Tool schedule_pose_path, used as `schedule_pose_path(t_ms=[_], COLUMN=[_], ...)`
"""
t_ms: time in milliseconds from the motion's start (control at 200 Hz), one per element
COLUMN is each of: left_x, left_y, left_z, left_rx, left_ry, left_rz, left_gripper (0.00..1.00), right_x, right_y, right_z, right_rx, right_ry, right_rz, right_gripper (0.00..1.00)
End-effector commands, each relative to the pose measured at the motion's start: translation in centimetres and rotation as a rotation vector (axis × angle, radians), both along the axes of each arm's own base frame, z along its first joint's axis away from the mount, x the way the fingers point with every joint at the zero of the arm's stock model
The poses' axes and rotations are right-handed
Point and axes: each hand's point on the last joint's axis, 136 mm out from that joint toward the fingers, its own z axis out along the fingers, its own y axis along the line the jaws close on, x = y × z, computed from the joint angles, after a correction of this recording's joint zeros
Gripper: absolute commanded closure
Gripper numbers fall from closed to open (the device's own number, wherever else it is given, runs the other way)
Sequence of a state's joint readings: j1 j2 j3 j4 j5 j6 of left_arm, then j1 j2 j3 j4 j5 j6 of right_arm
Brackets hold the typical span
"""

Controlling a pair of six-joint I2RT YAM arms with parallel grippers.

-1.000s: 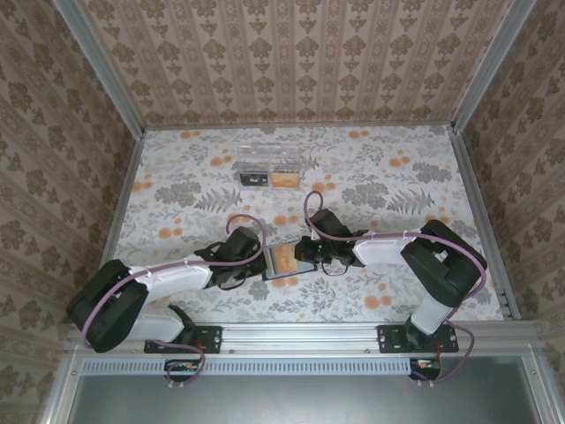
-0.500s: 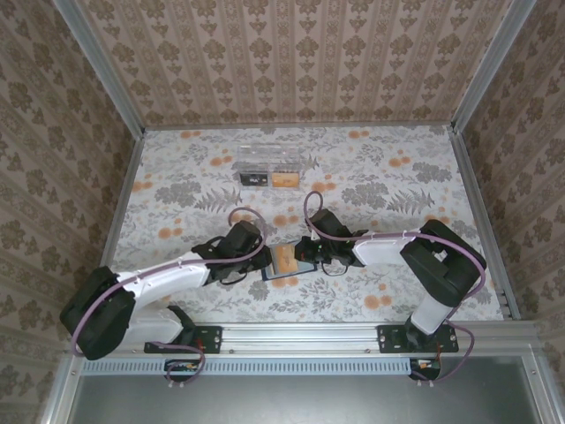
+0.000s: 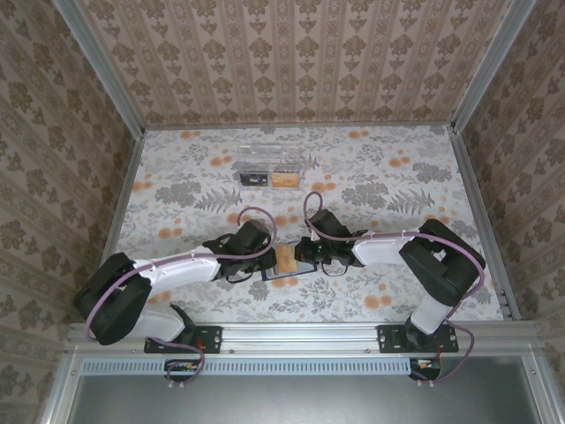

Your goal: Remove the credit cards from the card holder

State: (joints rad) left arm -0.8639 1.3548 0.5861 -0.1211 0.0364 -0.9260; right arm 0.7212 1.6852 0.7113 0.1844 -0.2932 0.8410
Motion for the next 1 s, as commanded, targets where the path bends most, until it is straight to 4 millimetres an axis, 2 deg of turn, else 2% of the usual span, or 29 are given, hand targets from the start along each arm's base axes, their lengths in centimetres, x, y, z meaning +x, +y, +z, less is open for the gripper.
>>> schedule_pose_path(t_ms=[0, 190, 305, 390, 525, 675, 815, 900, 995], left_x=[0.1, 0.5, 0.9, 1.1, 1.1, 0.7, 0.0, -0.2, -0.4], left_y=[0.1, 0.3, -0.3, -1.0, -2.0, -1.8, -1.2, -0.8, -0.3], left_z=[0.7, 2.8, 4.1, 4.3, 3.6, 2.0, 0.4, -0.2, -0.6], left_rx=[0.006, 0.0, -0.025, -0.047, -0.063, -0.042, -0.021, -0.012, 0.003], left_ry=[-0.022, -0.072, -0.101, -0.105, -0.084, -0.05, -0.017, -0.005, 0.004], left_rz=[-0.004, -0.002, -0.025, -0.042, -0.059, -0.054, -0.043, -0.033, -0.026], left_gripper=[0.84, 0.84, 0.84, 0.84, 0.85, 0.86, 0.87, 0.87, 0.87], right_x=[-0.4, -0.4, -0.4, -0.4, -0.5, -0.5, -0.4, -0.4, -0.4], right_y=[0.3, 0.2, 0.2, 0.3, 0.3, 0.3, 0.4, 0.4, 0.5], right_z=[-0.3, -0.1, 0.0, 0.0, -0.1, -0.1, 0.1, 0.2, 0.3], right_rx=[-0.007, -0.011, -0.009, -0.009, -0.009, -0.007, -0.001, 0.0, 0.004], right_ry=[0.02, 0.015, 0.013, 0.013, 0.016, 0.015, 0.012, 0.011, 0.007], right_rz=[0.017, 0.018, 0.018, 0.02, 0.02, 0.021, 0.024, 0.024, 0.027], right_gripper=[1.0, 1.0, 1.0, 1.0, 1.0, 1.0, 0.92, 0.8, 0.75])
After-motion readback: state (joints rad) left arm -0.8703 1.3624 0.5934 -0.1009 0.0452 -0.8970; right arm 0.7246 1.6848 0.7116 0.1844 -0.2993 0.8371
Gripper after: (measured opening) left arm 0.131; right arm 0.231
